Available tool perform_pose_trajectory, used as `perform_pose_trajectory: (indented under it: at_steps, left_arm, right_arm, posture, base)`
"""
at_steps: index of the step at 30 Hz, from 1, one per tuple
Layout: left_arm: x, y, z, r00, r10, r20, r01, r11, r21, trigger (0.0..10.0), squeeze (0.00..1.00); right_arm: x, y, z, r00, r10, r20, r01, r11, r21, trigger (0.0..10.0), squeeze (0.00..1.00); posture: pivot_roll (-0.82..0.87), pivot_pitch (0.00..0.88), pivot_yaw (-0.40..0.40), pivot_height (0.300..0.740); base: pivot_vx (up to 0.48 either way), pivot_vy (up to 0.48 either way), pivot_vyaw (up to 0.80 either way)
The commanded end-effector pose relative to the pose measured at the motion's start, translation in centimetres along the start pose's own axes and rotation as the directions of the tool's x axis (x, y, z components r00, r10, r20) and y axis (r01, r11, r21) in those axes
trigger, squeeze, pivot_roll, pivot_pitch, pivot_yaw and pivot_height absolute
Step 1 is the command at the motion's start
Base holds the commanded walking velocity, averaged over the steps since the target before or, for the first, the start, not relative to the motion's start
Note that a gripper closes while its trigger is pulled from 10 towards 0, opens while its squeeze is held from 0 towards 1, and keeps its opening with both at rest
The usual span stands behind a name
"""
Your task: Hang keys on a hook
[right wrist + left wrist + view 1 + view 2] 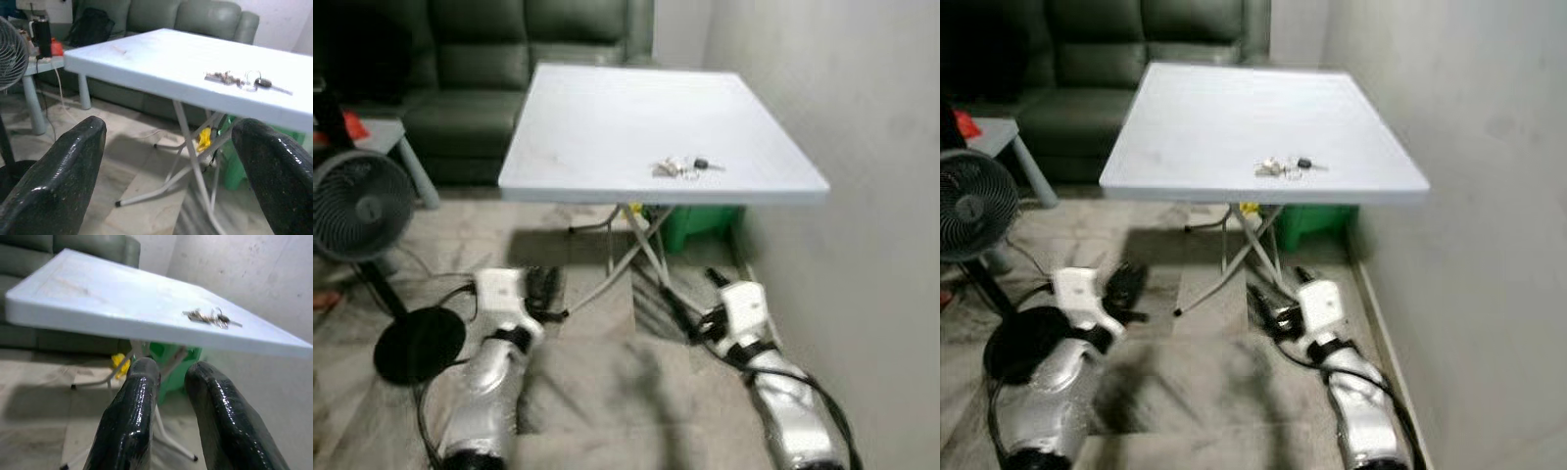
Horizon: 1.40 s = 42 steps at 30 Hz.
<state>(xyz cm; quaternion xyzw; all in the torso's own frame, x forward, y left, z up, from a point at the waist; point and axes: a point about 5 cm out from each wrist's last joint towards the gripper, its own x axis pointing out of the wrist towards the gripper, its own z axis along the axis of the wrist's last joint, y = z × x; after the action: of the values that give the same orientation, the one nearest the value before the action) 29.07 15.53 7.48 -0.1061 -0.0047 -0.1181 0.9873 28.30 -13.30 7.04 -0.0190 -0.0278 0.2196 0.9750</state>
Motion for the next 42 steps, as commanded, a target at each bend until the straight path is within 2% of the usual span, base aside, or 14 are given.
perform_pose_trajectory:
  at_steps: [1, 22, 27, 42]
  left_arm:
    - [-0.19, 0.93, 0.49, 1.000, 0.025, 0.006, -0.025, 1.000, 0.016, 10.0, 0.00]
    - [0.11, 0.57, 0.57, 1.000, 0.018, 0.010, -0.018, 1.000, 0.001, 10.0, 0.00]
    - [0.20, 0.48, 0.56, 1.000, 0.017, 0.009, -0.016, 1.000, -0.006, 10.0, 0.00]
    - [0.46, 0.12, 0.61, 1.000, 0.011, 0.012, -0.010, 1.000, -0.012, 10.0, 0.00]
  right_arm:
    - [0.70, 0.71, 0.69, 0.999, 0.021, 0.025, -0.021, 1.000, 0.002, 10.0, 0.00]
    - [0.78, 0.61, 0.83, 1.000, 0.025, 0.017, -0.025, 0.999, -0.021, 10.0, 0.00]
    - [0.85, 0.57, 0.83, 1.000, 0.028, 0.014, -0.028, 0.999, -0.024, 10.0, 0.00]
    - [1.03, 0.48, 0.98, 0.999, 0.038, 0.015, -0.038, 0.999, -0.027, 10.0, 0.00]
  posture:
    - [-0.01, 0.000, -0.035, 0.740]
    - [-0.01, 0.000, -0.038, 0.740]
    - [-0.01, 0.000, -0.041, 0.740]
    - [-0.01, 0.000, -0.047, 0.740]
  base:
    - [0.454, 0.000, 0.00]
    - [0.453, 0.000, 0.00]
    - [0.340, 0.289, 0.00]
    - [0.000, 0.295, 0.00]
